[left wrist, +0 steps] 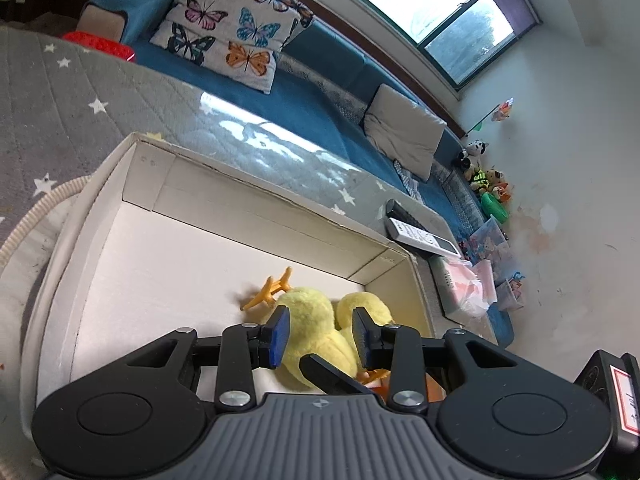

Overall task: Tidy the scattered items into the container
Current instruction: 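Lift the second plush chick into the box and release it with the left tool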

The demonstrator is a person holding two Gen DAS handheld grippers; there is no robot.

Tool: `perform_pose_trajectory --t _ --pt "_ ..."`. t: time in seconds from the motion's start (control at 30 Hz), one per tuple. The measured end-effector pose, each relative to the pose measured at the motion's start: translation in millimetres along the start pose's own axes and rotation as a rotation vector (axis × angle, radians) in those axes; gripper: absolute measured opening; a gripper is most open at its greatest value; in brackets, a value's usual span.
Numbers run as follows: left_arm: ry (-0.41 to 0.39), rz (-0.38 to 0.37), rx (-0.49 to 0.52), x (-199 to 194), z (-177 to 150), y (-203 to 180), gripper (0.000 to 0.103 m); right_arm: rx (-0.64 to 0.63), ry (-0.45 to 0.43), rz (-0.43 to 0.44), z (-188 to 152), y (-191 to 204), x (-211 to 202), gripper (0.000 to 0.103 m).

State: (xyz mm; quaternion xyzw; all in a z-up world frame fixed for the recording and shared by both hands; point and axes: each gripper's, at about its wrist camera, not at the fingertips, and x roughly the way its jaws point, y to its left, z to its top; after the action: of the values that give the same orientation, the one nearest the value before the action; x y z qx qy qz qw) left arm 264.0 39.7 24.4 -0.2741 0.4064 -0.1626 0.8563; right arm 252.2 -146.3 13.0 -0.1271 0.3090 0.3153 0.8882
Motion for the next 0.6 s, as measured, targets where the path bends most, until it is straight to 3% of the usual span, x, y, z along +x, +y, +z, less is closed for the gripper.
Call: perform_pose_trajectory --t 0.23,0.37,0.6 --pt "-0.035 0.005 0.027 -27 -15 -11 0.036 -0.012 -0.074 0.004 -7 11 -40 0.053" --pt "-0.057 0.01 0.047 -44 -28 -17 0.036 -0.024 -0.116 0.017 -20 20 -66 0.061" --pt "-0.084 0.006 0.074 -70 -58 -24 0.036 -0.05 -0.127 0.066 -51 43 -97 0.066"
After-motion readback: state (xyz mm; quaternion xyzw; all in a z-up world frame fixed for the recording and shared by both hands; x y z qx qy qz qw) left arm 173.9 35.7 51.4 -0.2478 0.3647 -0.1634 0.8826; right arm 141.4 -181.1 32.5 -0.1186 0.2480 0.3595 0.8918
